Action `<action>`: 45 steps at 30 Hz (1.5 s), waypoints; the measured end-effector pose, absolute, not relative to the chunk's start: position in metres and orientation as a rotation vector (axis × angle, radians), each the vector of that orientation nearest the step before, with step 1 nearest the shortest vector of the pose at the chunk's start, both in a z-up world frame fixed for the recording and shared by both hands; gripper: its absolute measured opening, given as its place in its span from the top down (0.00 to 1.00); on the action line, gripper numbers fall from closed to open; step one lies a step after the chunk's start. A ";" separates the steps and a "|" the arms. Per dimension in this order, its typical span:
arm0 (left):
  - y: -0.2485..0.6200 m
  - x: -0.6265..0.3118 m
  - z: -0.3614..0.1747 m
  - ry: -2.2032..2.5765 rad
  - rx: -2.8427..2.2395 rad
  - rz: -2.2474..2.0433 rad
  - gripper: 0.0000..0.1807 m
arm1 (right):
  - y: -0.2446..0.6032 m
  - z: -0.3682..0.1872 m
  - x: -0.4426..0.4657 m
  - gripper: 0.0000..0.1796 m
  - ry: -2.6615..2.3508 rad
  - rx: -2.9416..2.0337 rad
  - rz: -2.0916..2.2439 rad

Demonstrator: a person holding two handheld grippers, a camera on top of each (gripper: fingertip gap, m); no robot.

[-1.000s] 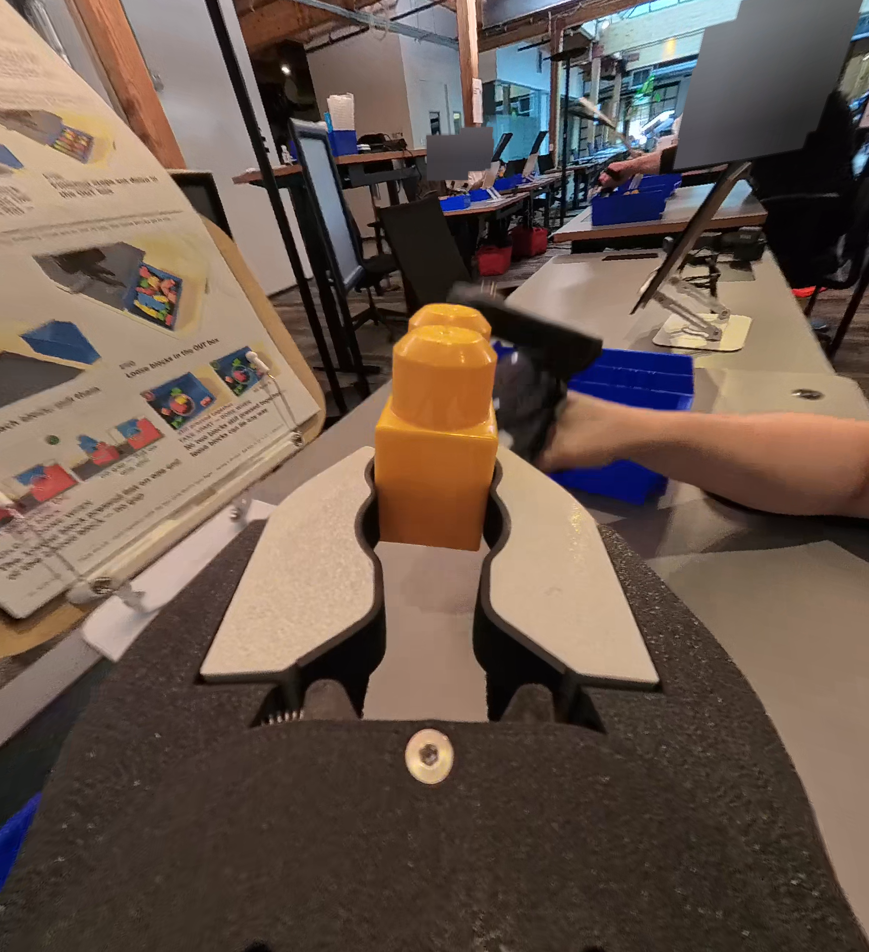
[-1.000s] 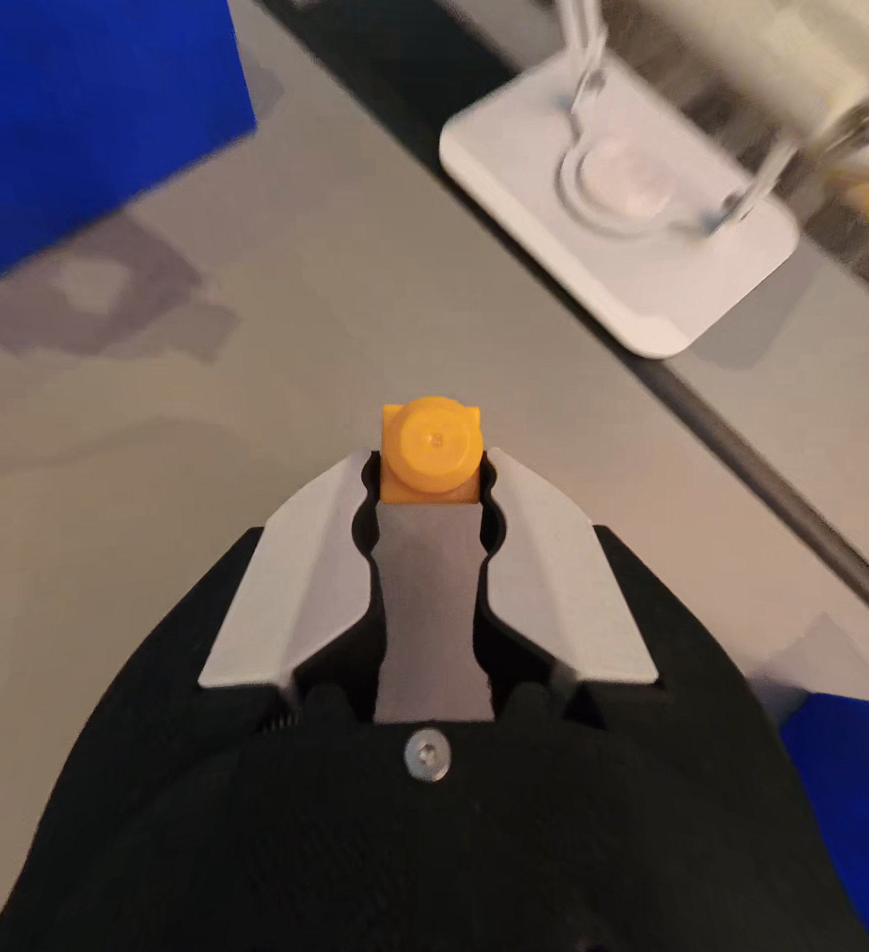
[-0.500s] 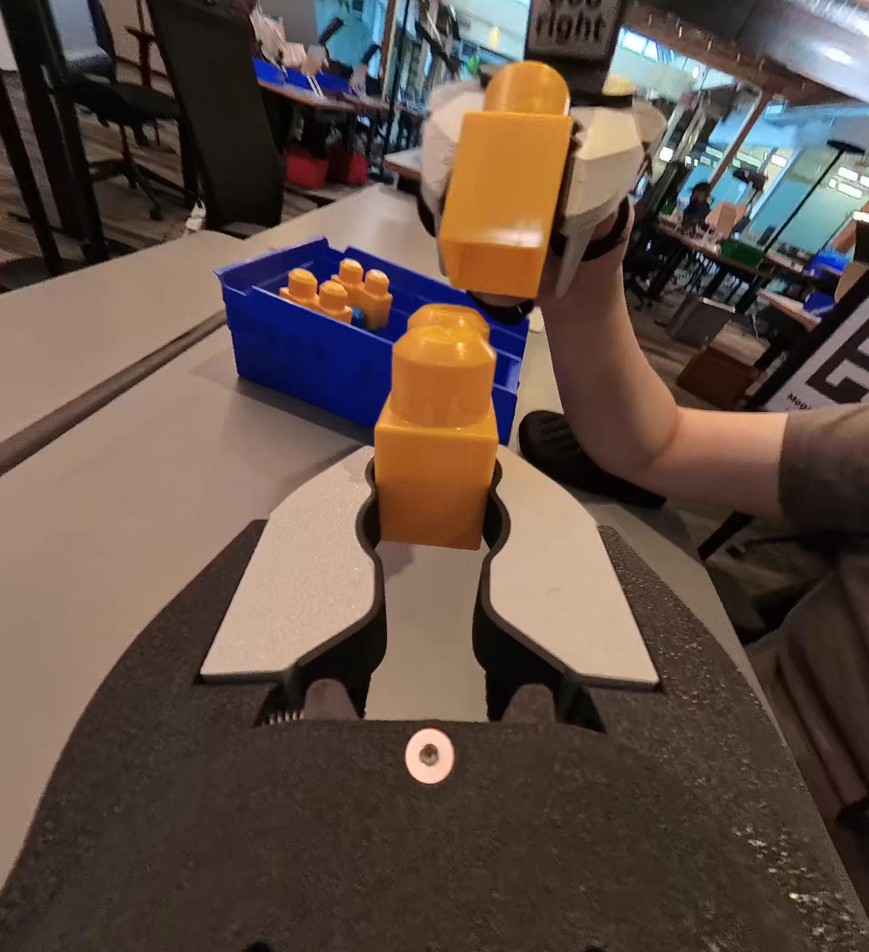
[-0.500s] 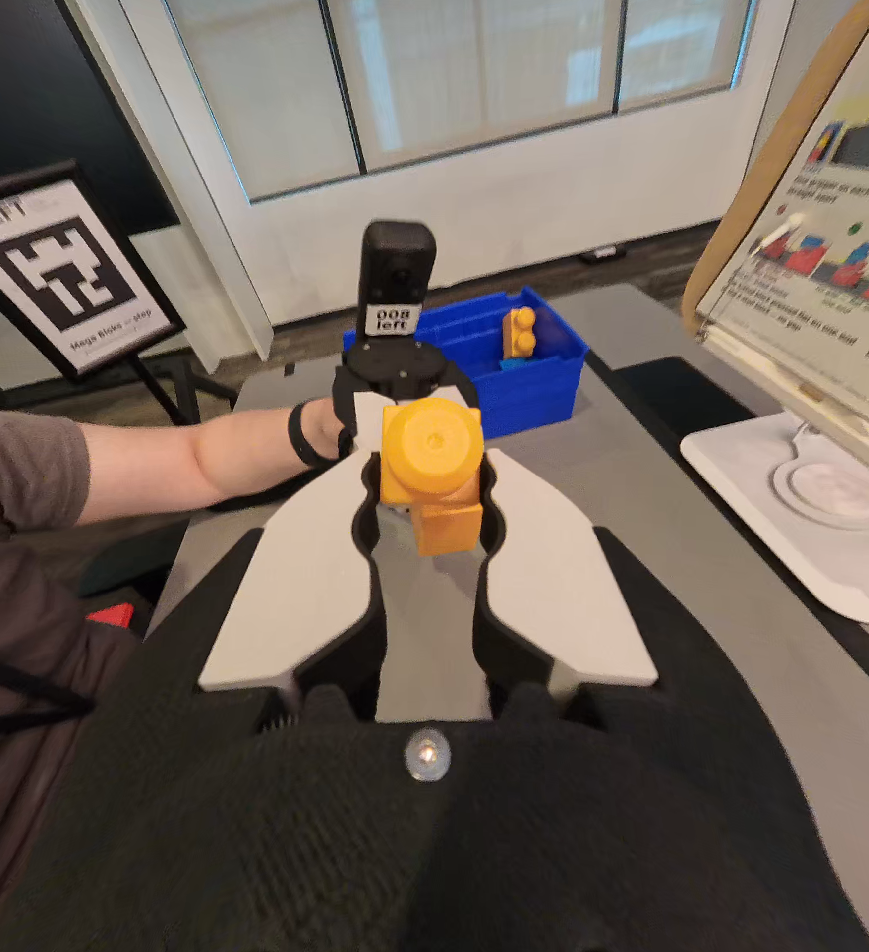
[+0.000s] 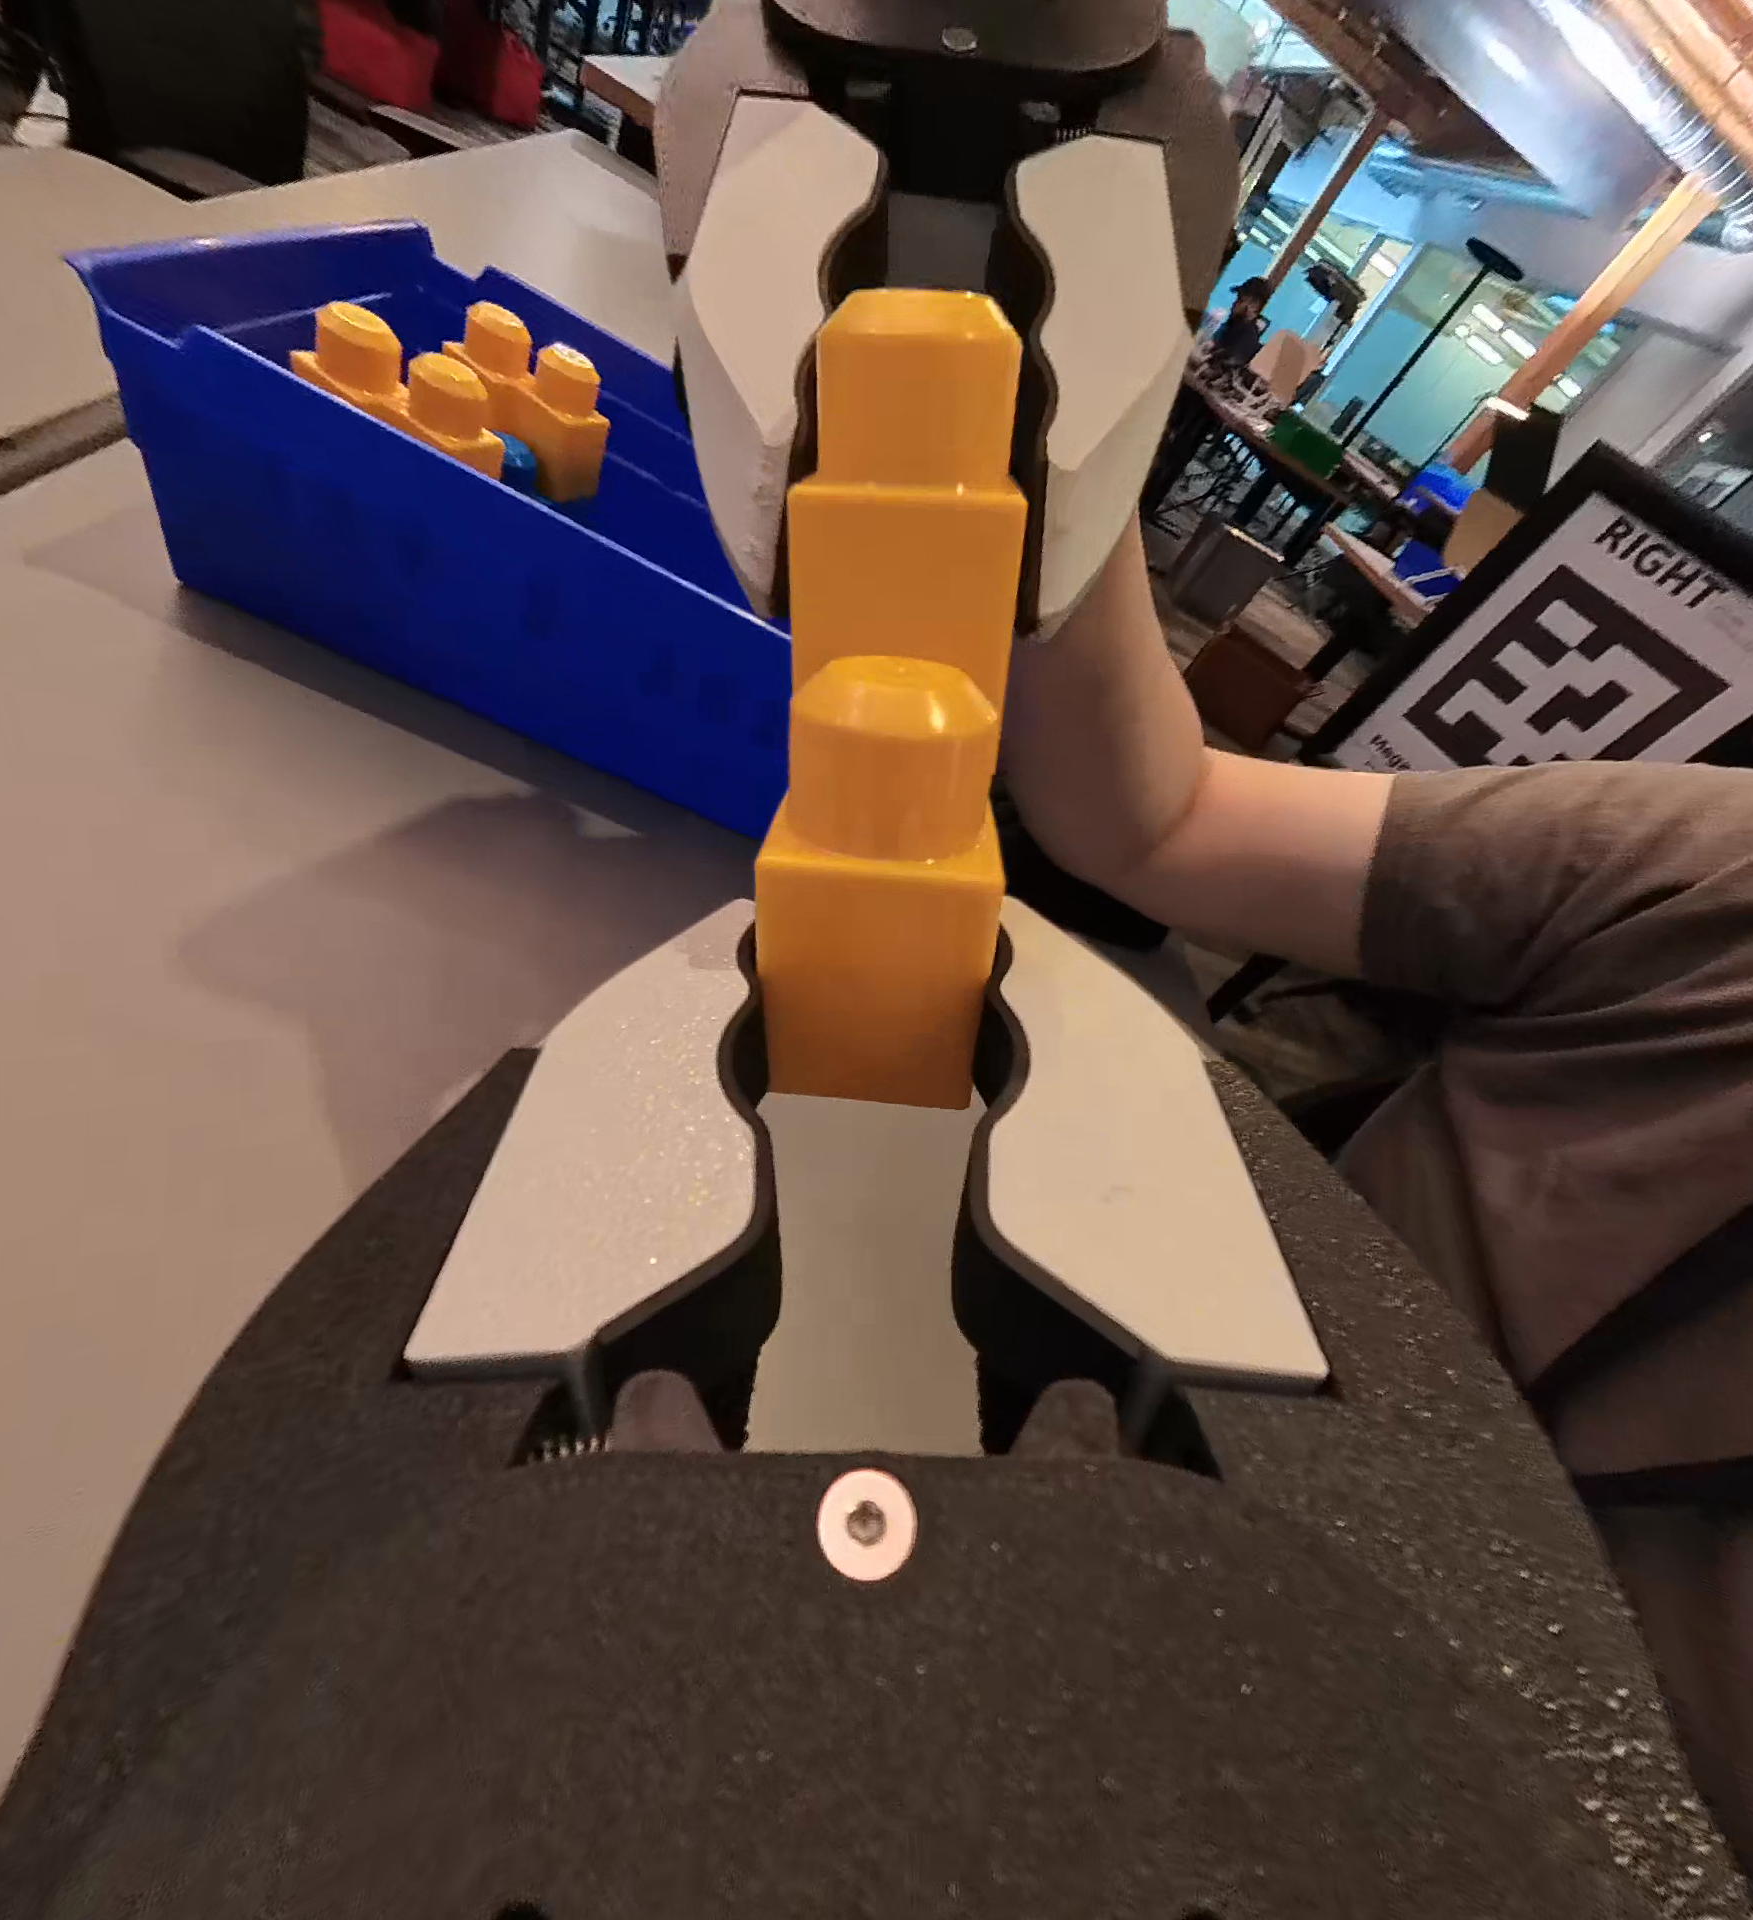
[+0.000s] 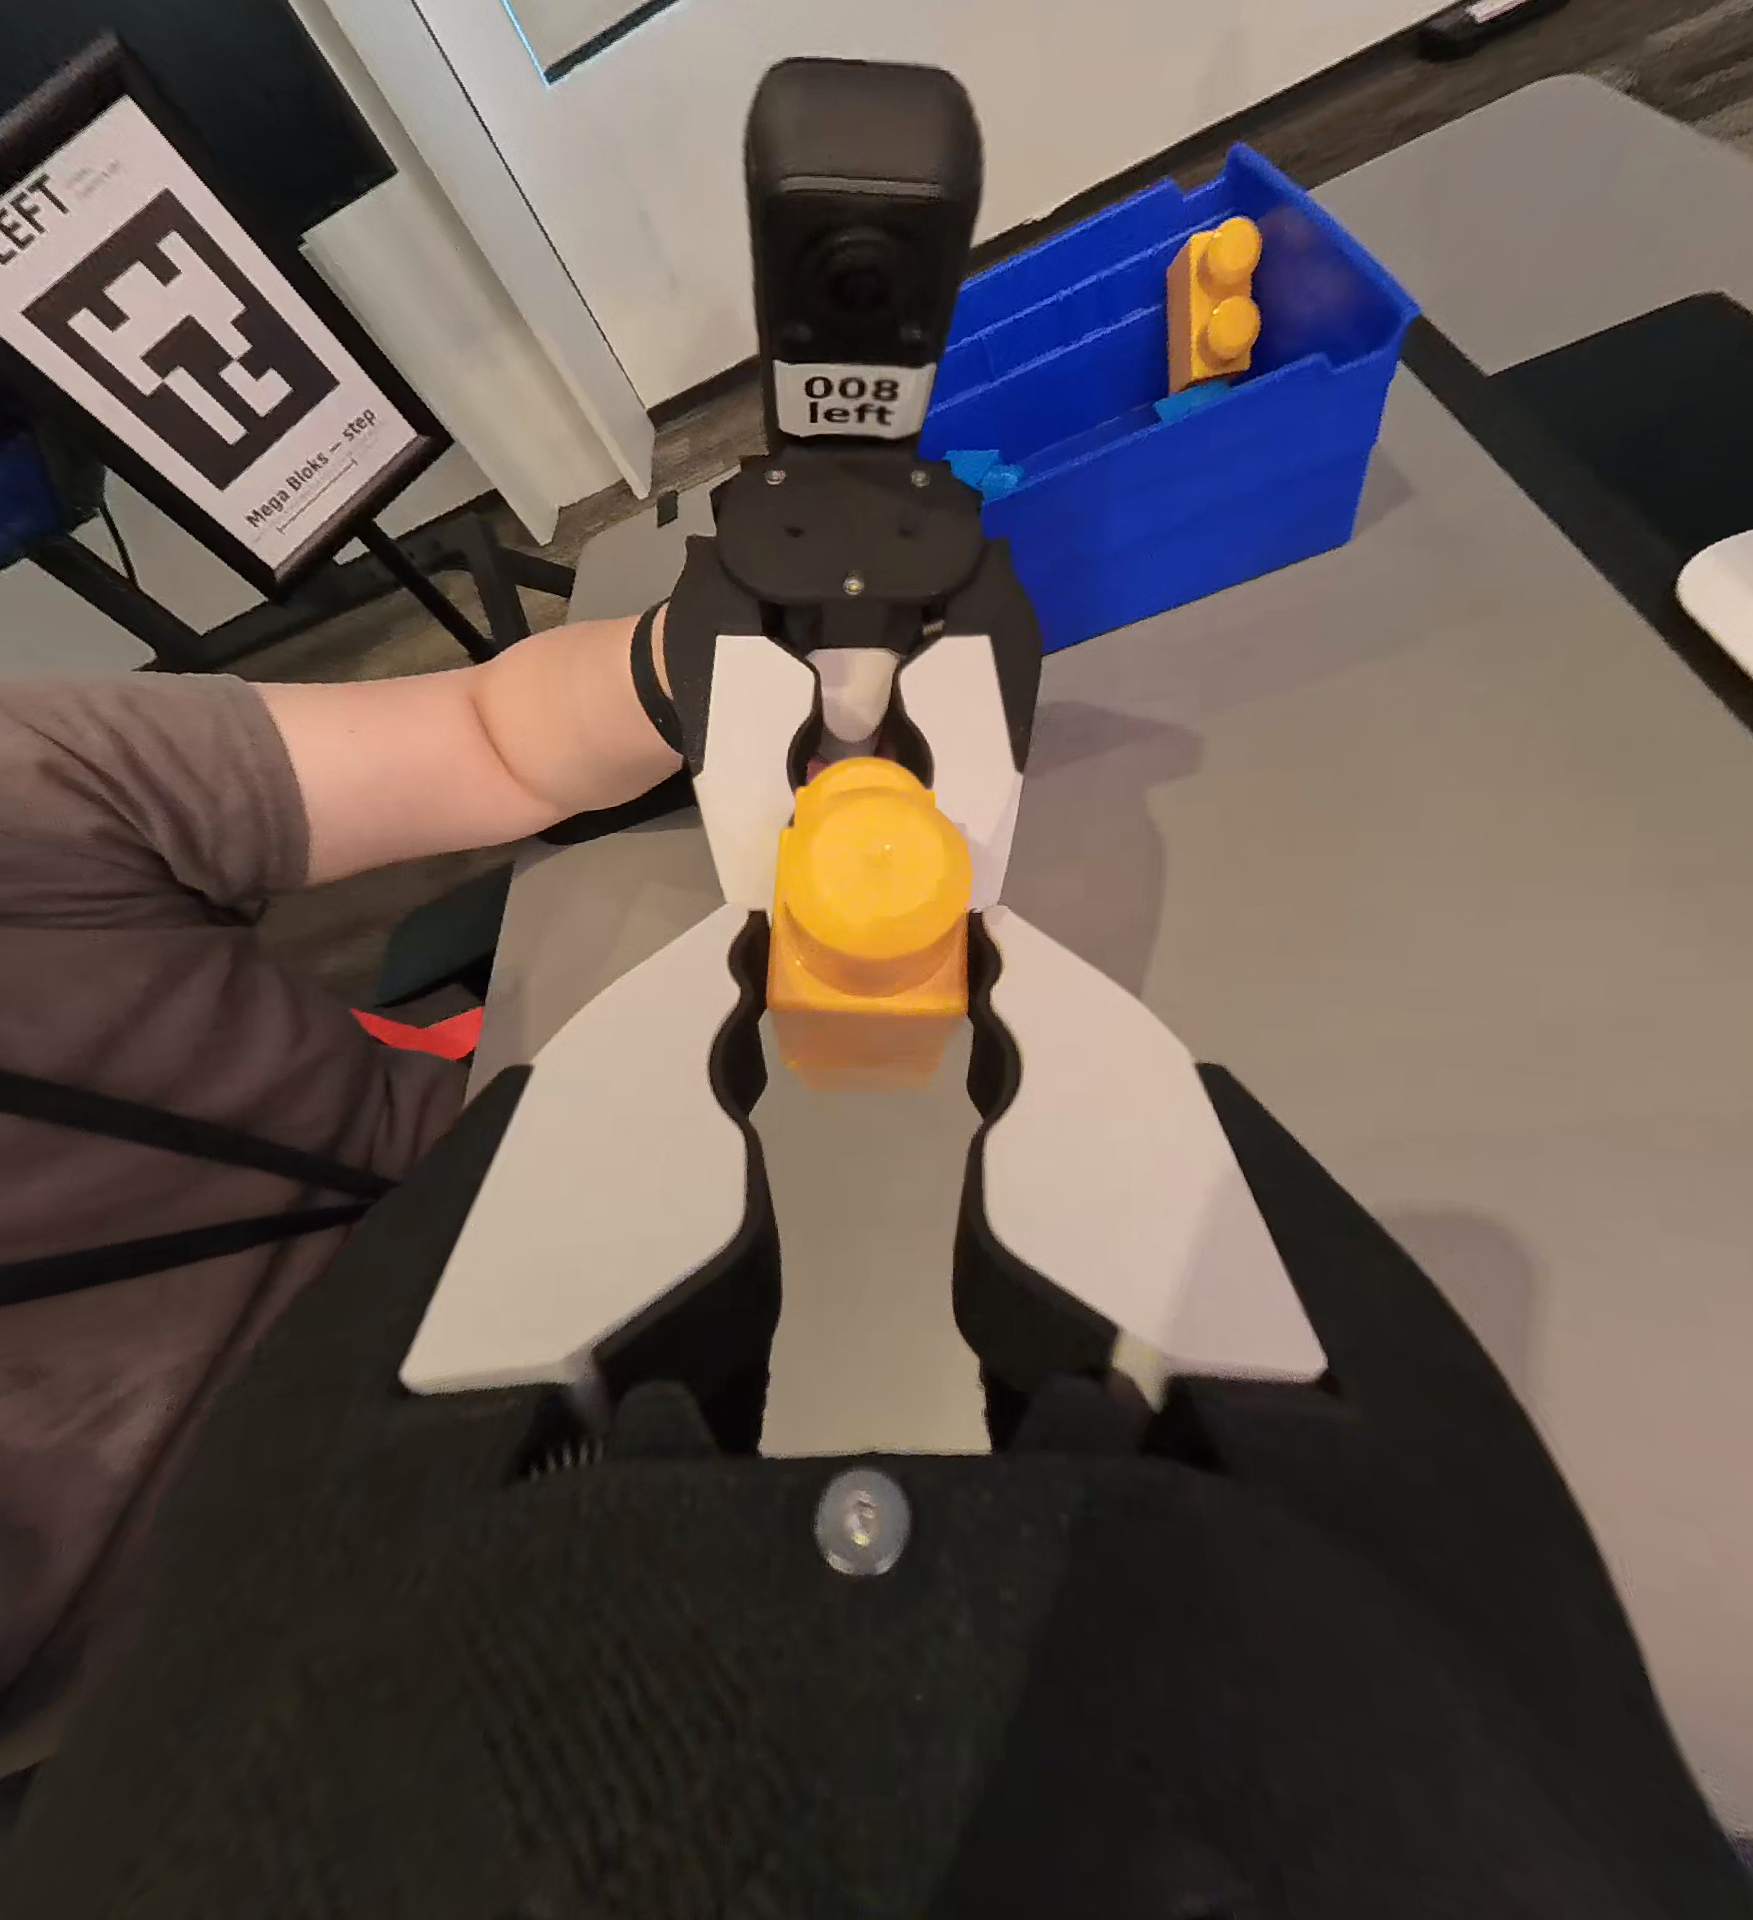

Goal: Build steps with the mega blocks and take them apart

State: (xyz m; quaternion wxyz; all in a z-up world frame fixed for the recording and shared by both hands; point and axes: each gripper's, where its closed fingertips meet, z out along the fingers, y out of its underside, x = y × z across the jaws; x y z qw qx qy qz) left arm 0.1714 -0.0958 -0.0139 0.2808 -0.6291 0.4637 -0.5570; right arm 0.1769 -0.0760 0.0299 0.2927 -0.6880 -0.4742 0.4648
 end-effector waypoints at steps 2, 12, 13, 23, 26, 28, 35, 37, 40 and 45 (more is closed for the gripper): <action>-0.097 0.171 -0.012 1.225 -1.684 -1.541 0.79 | -0.076 0.030 0.176 0.79 -1.254 -1.835 1.247; -0.093 0.168 0.001 1.151 -1.652 -1.603 0.80 | -0.072 0.040 0.172 0.79 -1.146 -1.799 1.304; -0.093 0.167 0.002 1.146 -1.650 -1.607 0.80 | -0.072 0.042 0.171 0.79 -1.135 -1.794 1.310; -0.092 0.165 0.007 1.137 -1.657 -1.574 0.80 | -0.071 0.045 0.170 0.79 -1.102 -1.780 1.322; -0.091 0.164 0.008 1.129 -1.653 -1.583 0.80 | -0.070 0.045 0.170 0.79 -1.092 -1.783 1.327; -0.090 0.163 0.007 1.129 -1.656 -1.577 0.80 | -0.070 0.045 0.169 0.79 -1.090 -1.783 1.326; -0.090 0.162 0.007 1.145 -1.648 -1.568 0.80 | -0.070 0.044 0.169 0.80 -1.104 -1.773 1.316; -0.094 0.162 0.006 1.187 -1.635 -1.558 0.80 | -0.073 0.043 0.169 0.80 -1.161 -1.765 1.270; -0.095 0.162 -0.002 1.258 -1.646 -1.484 0.80 | -0.081 0.041 0.175 0.75 -1.268 -1.761 1.140; -0.095 0.162 -0.013 1.338 -1.650 -1.365 0.80 | -0.084 0.027 0.185 0.72 -1.343 -1.835 1.006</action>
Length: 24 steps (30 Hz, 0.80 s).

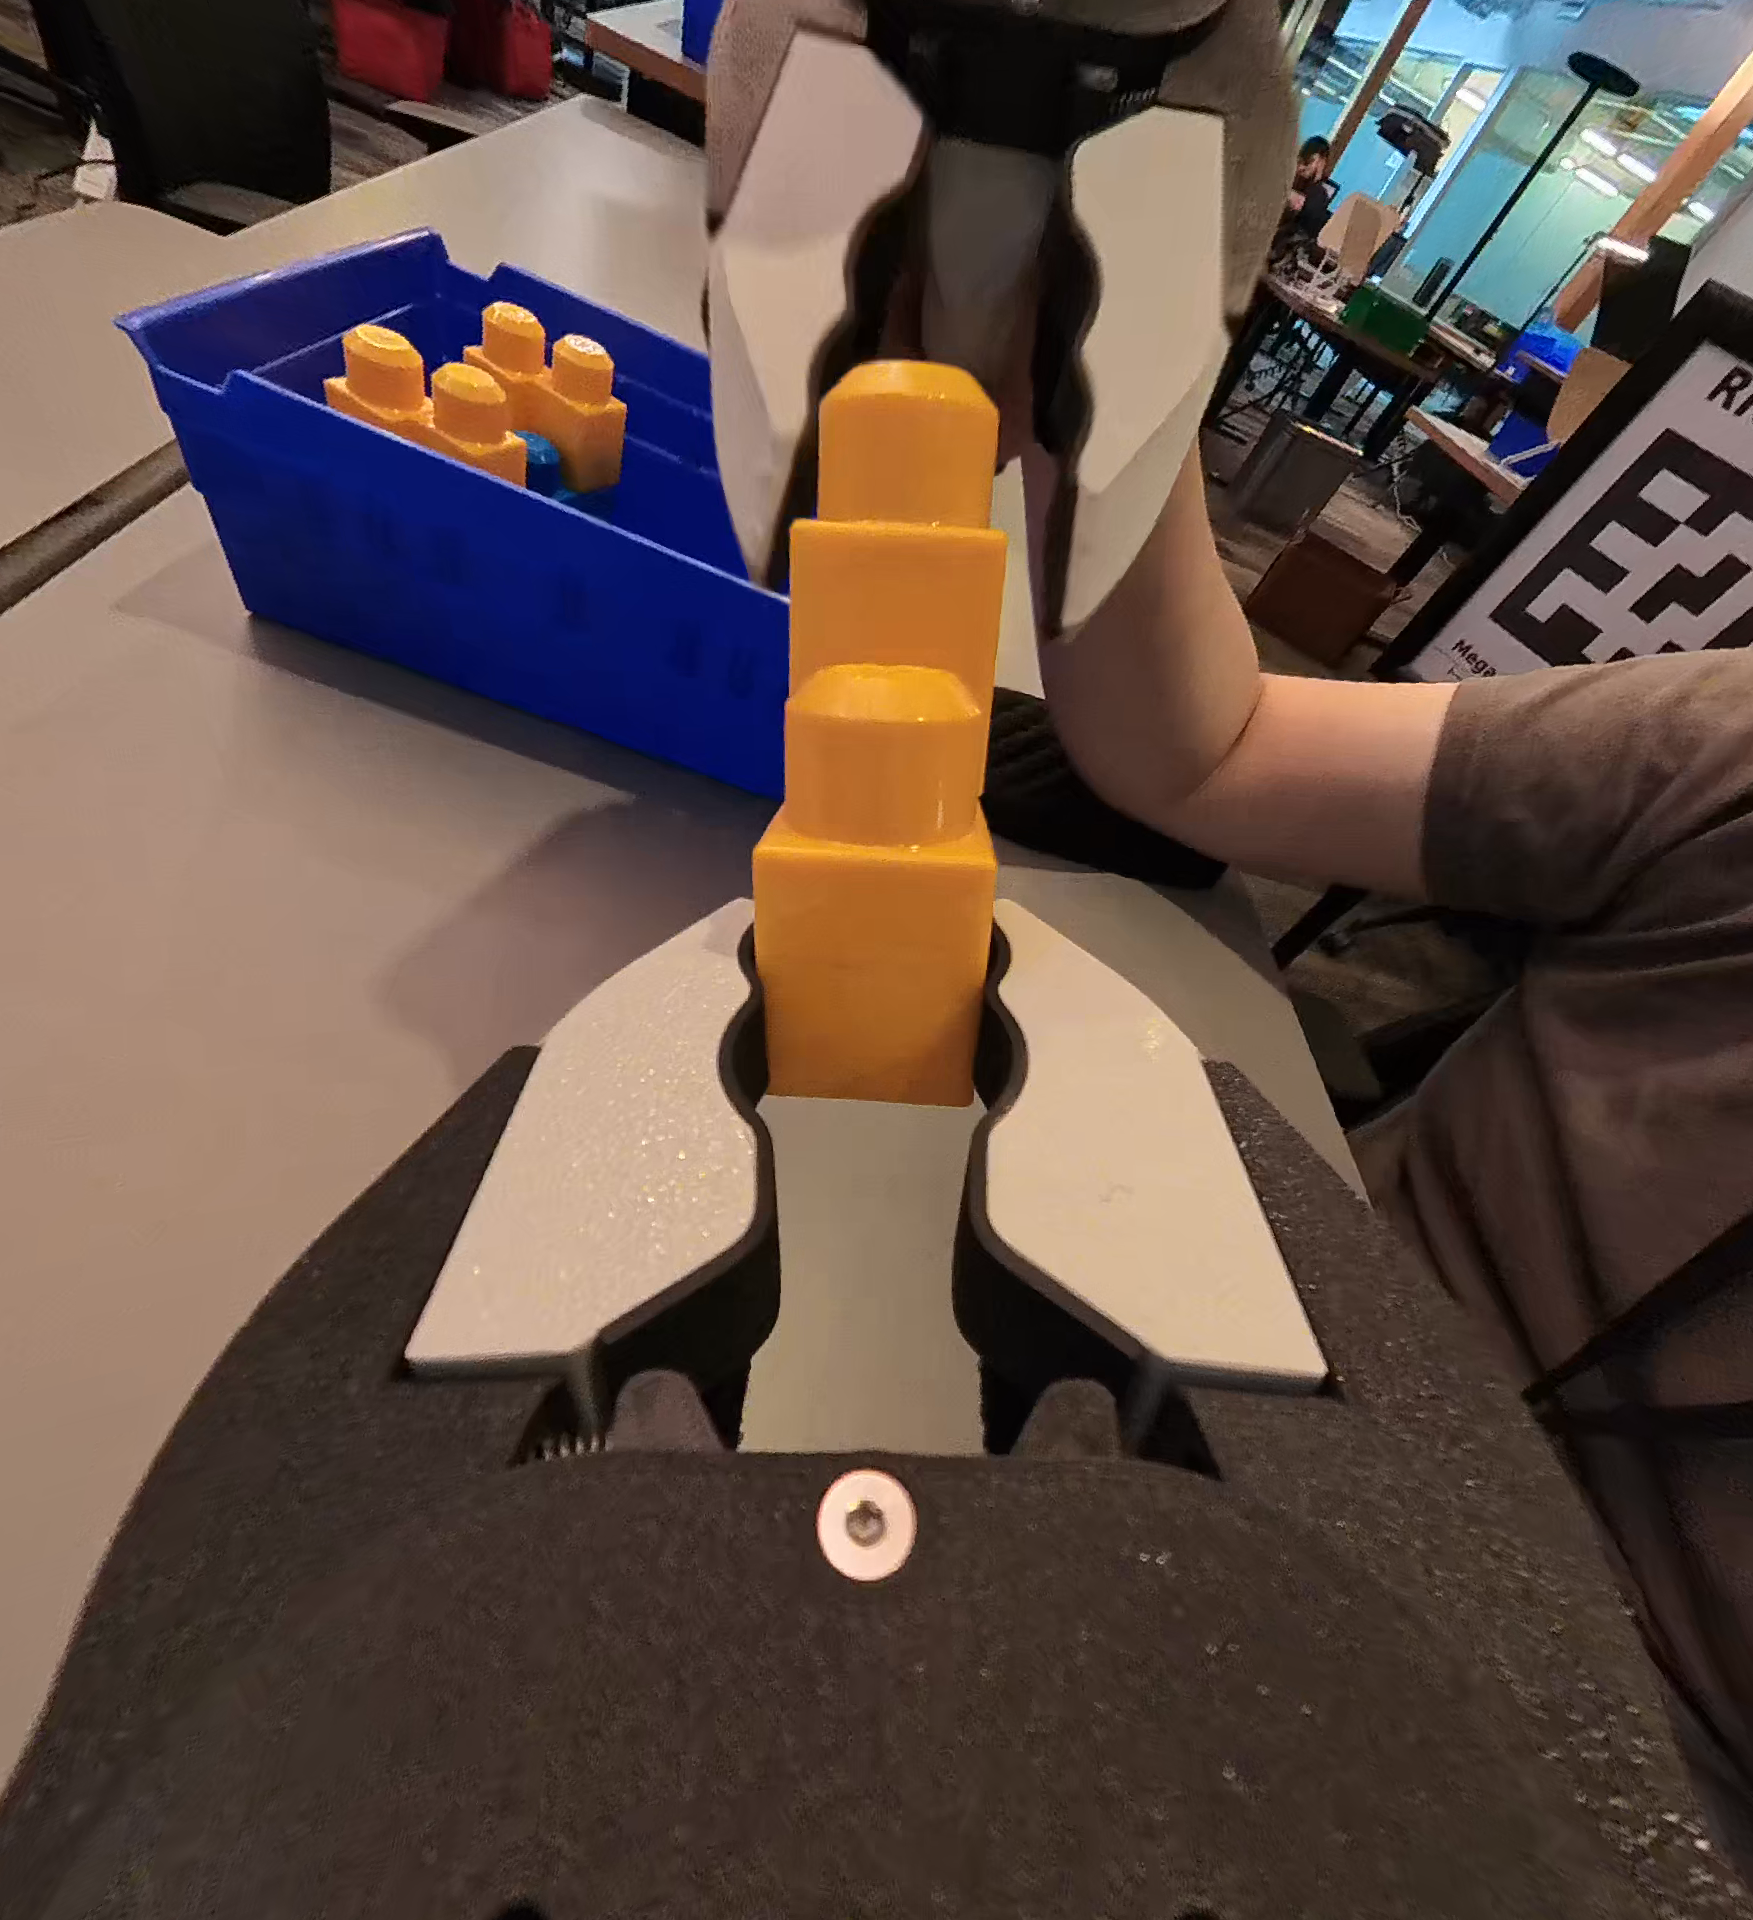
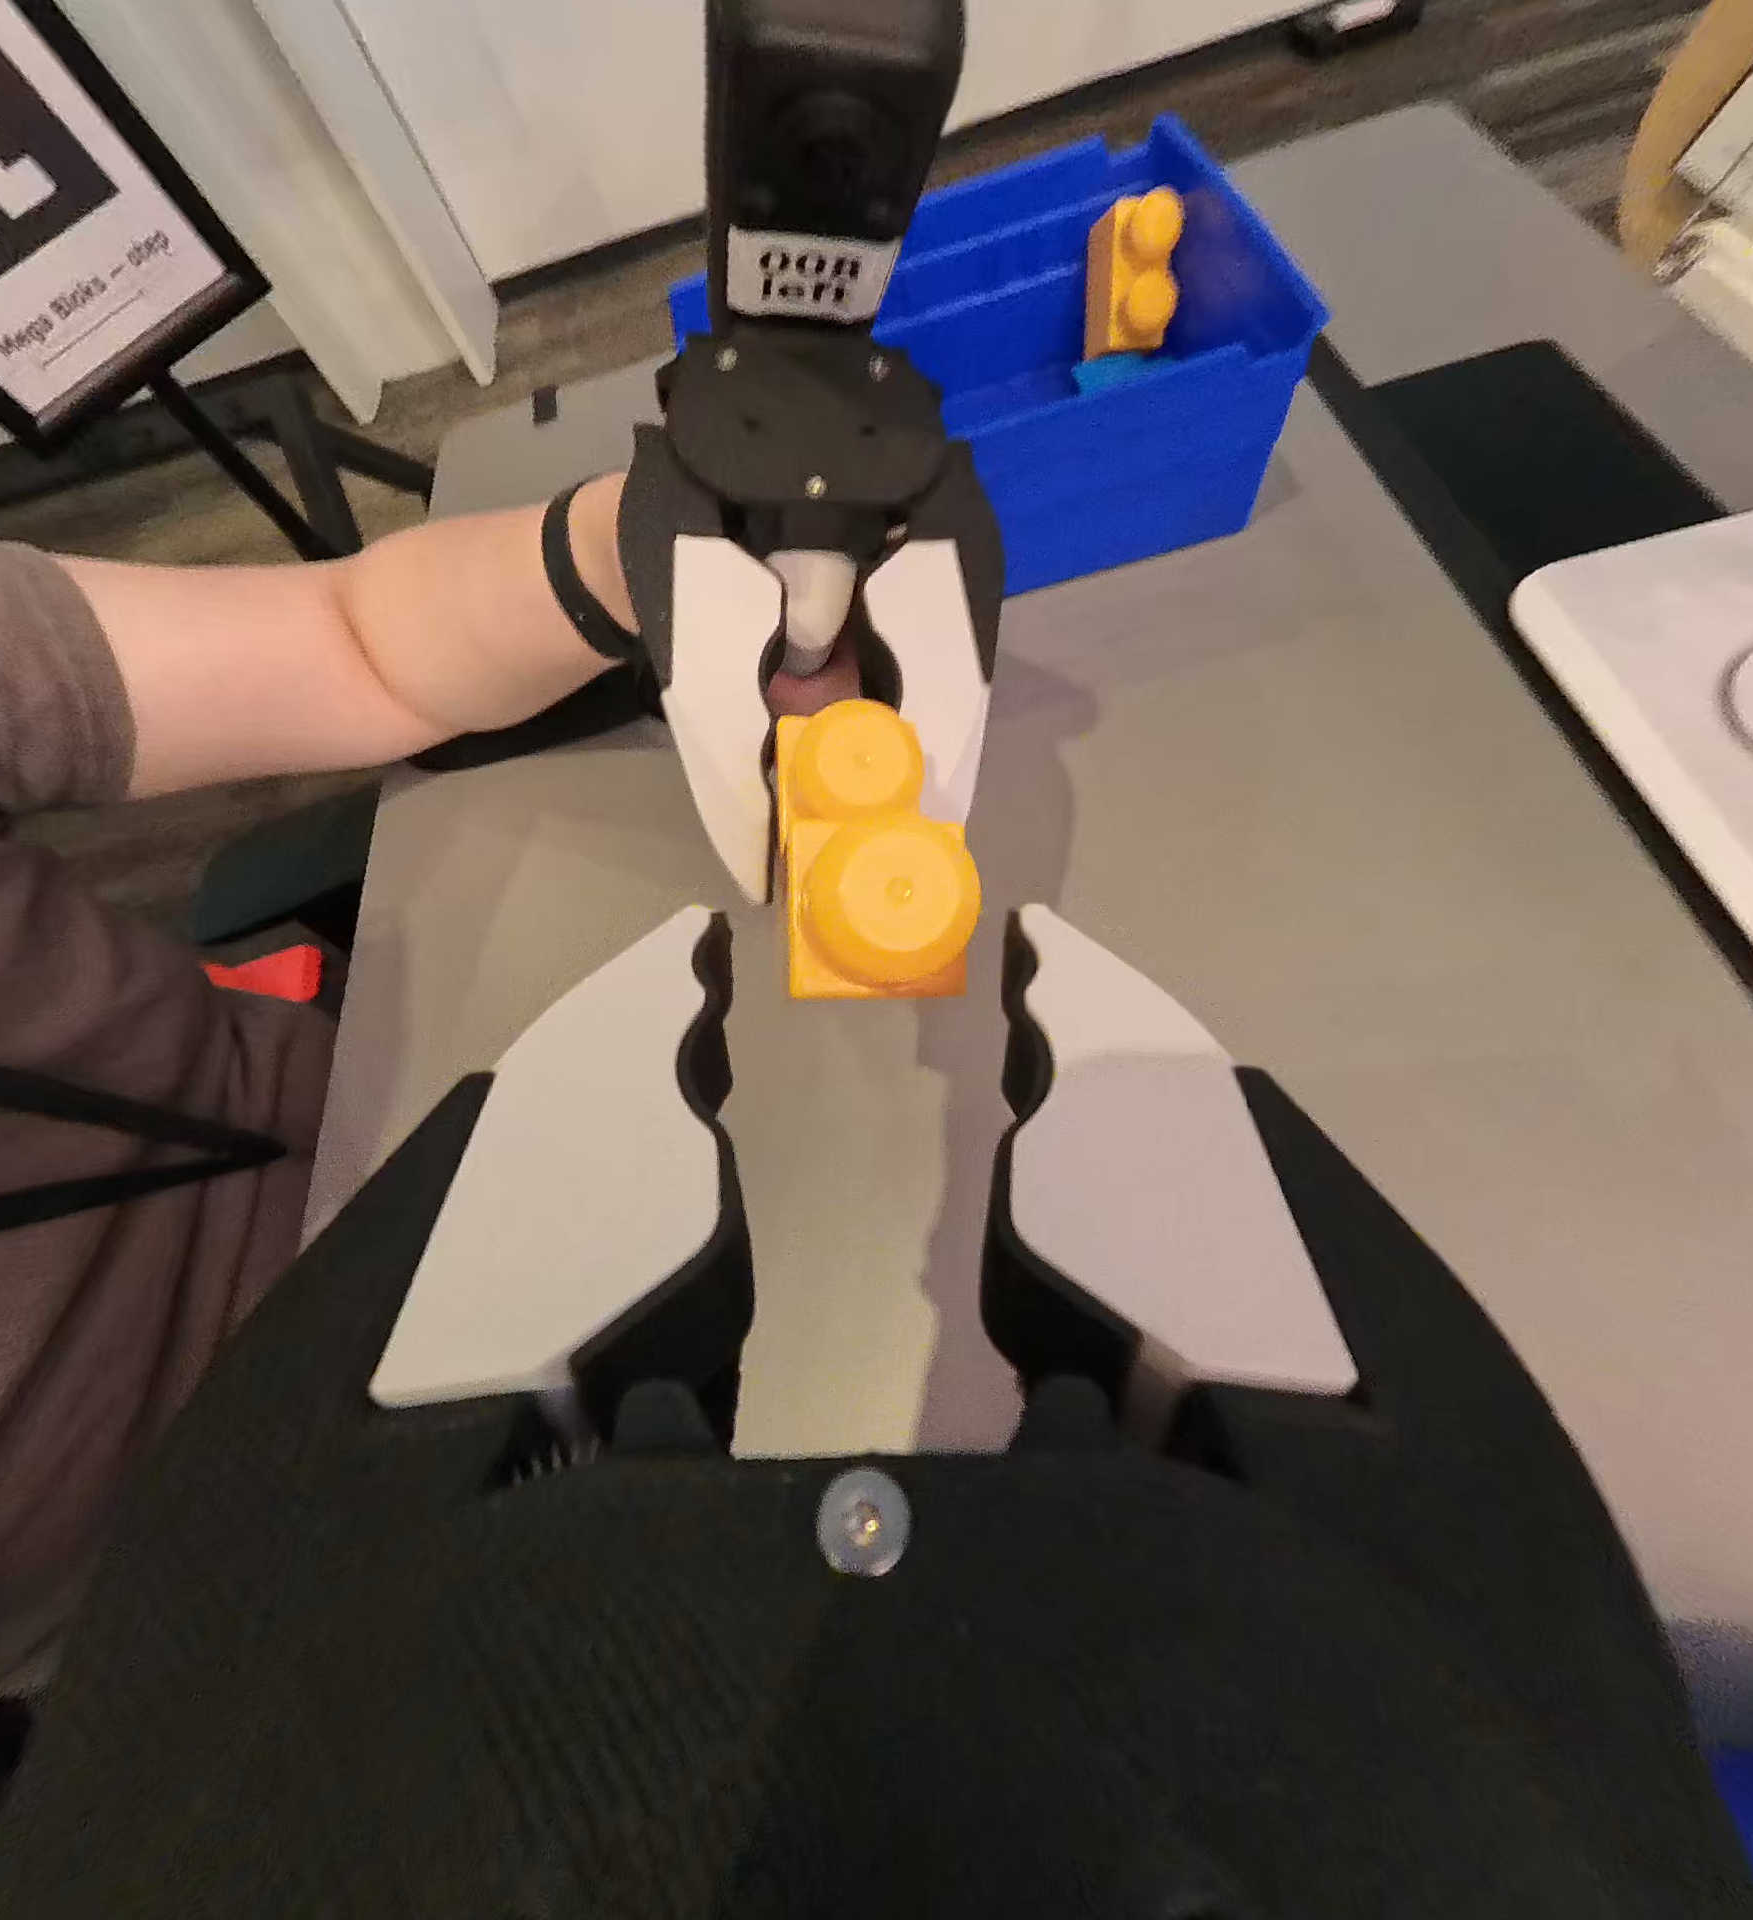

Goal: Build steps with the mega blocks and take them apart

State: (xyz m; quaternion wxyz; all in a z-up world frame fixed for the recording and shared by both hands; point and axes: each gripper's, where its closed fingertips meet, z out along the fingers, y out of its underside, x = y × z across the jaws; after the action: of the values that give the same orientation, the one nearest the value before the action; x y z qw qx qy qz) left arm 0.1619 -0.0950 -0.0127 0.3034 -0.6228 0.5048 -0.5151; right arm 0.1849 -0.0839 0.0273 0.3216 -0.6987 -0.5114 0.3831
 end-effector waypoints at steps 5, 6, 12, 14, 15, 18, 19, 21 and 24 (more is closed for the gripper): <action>-0.095 0.160 -0.010 1.354 -1.602 -1.341 0.80 | -0.086 0.016 0.183 0.80 -1.385 -1.891 1.011; -0.096 0.160 -0.007 1.344 -1.590 -1.362 0.79 | -0.086 0.018 0.183 0.80 -1.389 -1.881 0.999; -0.092 0.152 0.004 1.336 -1.576 -1.307 0.61 | -0.085 0.054 0.220 0.80 -1.347 -1.796 0.792; -0.092 0.147 0.008 1.333 -1.575 -1.308 0.62 | -0.086 0.076 0.255 0.80 -1.275 -1.763 0.745; -0.092 0.145 0.011 1.335 -1.567 -1.311 0.63 | -0.084 0.083 0.278 0.80 -1.228 -1.758 0.706; -0.092 0.140 0.018 1.335 -1.547 -1.299 0.65 | -0.063 0.082 0.356 0.80 -1.046 -1.845 0.476; -0.092 0.138 0.019 1.335 -1.547 -1.292 0.65 | -0.056 0.073 0.378 0.80 -1.017 -1.884 0.409; -0.092 0.135 0.022 1.343 -1.543 -1.281 0.66 | -0.049 0.049 0.407 0.80 -1.050 -1.940 0.340; -0.092 0.130 0.027 1.340 -1.531 -1.260 0.66 | -0.034 0.008 0.423 0.80 -1.090 -2.051 0.354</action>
State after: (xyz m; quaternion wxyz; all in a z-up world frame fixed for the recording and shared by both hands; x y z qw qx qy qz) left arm 0.1298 -0.0920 0.0273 0.3654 -0.5954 0.5212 -0.4902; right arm 0.4227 -0.0345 0.0083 0.3859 -0.8053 -0.4280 0.1390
